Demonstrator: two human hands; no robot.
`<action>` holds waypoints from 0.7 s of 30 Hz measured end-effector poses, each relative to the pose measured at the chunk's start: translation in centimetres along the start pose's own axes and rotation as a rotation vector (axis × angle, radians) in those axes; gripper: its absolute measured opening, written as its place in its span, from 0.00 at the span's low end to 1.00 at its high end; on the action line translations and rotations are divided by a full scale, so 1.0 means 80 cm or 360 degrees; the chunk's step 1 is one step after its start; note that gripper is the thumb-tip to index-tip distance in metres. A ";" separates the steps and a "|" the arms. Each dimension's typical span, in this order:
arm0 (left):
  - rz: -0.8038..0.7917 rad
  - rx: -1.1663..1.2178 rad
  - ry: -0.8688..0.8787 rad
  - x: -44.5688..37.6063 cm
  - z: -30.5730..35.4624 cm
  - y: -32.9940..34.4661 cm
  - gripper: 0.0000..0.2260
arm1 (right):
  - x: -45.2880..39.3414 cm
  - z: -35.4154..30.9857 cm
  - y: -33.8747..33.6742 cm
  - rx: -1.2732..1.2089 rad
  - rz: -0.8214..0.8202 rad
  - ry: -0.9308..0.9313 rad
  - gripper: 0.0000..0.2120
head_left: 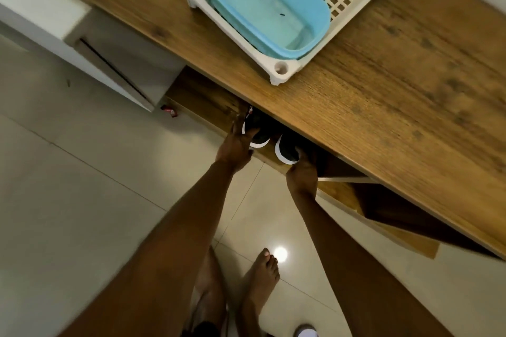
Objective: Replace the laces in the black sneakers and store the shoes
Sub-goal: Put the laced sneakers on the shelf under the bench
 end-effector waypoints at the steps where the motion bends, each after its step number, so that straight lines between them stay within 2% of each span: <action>1: 0.0048 0.0023 -0.0001 0.011 0.006 -0.011 0.28 | 0.008 -0.006 -0.006 -0.0023 0.0032 -0.0065 0.24; 5: 0.0222 0.0198 -0.0107 0.063 0.027 -0.048 0.25 | 0.046 -0.032 -0.022 0.0005 0.0022 -0.0208 0.19; 13: 0.0356 0.0303 -0.0610 0.154 0.017 -0.130 0.15 | 0.129 -0.157 -0.026 -0.0118 -0.0211 -0.0451 0.11; 17: 0.0389 0.0351 -0.0733 0.167 -0.023 -0.146 0.14 | 0.138 -0.207 0.030 -0.0153 -0.0430 -0.0494 0.11; 21: 0.0483 0.0424 -0.0976 0.165 -0.098 -0.132 0.14 | 0.117 -0.227 0.114 -0.0006 -0.0567 -0.0645 0.10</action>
Point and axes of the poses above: each hand's wrist, its own x-axis away from the middle knuckle, its own y-axis out of the palm, z = x × y, the point moved 6 cm from there along -x, towards the middle knuckle, and after that the axes turned 3 degrees about z, right-handed, at the moved point
